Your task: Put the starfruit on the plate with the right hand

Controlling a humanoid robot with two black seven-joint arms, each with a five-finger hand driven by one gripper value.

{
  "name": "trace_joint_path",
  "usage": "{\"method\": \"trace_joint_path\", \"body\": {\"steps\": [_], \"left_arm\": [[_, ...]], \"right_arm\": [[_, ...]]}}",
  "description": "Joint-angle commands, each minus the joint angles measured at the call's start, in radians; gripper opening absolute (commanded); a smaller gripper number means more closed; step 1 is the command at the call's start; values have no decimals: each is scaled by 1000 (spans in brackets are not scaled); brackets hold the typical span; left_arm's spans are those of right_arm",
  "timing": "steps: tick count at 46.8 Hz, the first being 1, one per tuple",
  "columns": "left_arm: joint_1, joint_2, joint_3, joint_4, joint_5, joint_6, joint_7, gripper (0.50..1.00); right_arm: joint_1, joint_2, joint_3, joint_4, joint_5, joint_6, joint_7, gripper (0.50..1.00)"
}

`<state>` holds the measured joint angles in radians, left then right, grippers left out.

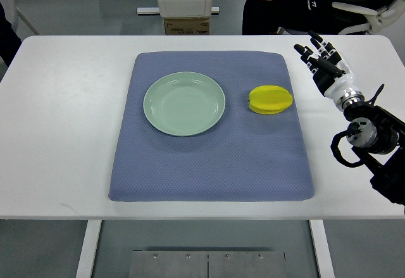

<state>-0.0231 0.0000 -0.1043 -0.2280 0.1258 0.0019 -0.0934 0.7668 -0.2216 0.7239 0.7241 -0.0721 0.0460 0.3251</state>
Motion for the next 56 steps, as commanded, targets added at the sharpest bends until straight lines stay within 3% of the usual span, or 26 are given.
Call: {"method": "trace_joint_path", "body": {"steps": [1,11,56], "left_arm": [[0,0,0,-1,0,1,-3,1000],[3,0,-3,-1,-34,4,-111,1000],[2,0,-2,1,-37,3,-109,1000]], "right_arm": [[0,-1,0,0,0,0,0,1000],[0,-1,0,0,0,0,0,1000],[-6,-22,0,-5,0,0,0,1000]]}}
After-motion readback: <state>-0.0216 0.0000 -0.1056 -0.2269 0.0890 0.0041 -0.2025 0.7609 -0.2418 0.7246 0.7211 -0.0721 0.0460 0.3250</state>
